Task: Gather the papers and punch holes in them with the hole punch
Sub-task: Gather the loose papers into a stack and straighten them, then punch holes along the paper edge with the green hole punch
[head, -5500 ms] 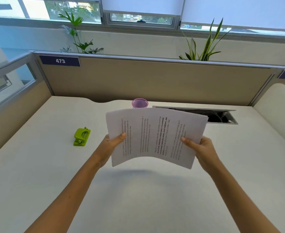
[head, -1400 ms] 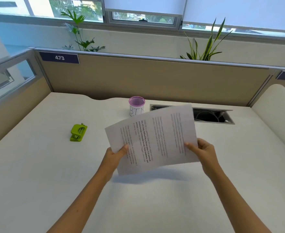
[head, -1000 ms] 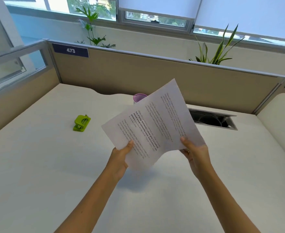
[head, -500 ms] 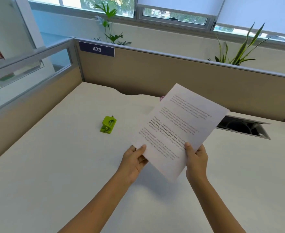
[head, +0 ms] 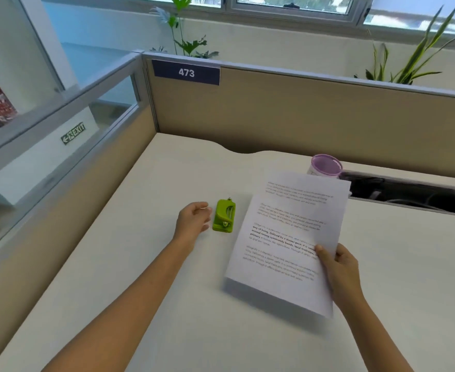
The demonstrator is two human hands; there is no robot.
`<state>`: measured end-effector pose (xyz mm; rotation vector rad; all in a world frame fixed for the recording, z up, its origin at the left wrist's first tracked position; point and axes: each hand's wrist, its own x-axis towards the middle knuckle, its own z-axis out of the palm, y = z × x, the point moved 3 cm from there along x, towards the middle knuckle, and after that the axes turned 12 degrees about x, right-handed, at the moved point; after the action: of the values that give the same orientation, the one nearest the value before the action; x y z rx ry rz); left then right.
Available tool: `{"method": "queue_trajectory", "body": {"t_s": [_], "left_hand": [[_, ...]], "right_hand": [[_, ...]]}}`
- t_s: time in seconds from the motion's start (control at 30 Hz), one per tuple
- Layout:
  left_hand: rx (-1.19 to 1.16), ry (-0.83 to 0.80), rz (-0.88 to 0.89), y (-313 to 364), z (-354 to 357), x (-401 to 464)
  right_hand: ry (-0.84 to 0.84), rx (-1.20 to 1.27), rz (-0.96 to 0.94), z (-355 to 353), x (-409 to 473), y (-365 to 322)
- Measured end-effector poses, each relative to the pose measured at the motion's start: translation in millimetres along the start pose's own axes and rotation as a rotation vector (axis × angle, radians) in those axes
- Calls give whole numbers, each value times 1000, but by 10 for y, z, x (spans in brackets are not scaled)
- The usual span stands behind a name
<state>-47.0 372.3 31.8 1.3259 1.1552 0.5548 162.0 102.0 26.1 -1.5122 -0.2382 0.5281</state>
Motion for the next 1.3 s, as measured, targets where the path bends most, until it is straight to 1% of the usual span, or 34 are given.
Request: {"method": "queue_trajectory", "body": {"t_s": [0.07, 0.17, 0.33, 0.6, 0.87, 1.07, 1.3], "left_hand": [[140, -20, 17, -5, 46, 151], [289, -78, 19, -33, 149, 293], [384, -85, 31, -58, 233, 412], [383, -124, 12, -91, 233, 444], [434, -138, 22, -122, 271, 287], [450, -112, 38, -159, 313, 152], [465, -128, 42, -169, 330, 19]], "right_hand": [[-19, -50, 7, 105, 66, 45], [-30, -90, 16, 205, 179, 92], [-61, -141, 28, 269, 347, 142], [-111, -165, 53, 324, 464, 159], [-146, -171, 69, 374, 493, 167], [-157, -151, 95, 324, 433, 185], [-146, -120, 106, 240, 369, 189]]}}
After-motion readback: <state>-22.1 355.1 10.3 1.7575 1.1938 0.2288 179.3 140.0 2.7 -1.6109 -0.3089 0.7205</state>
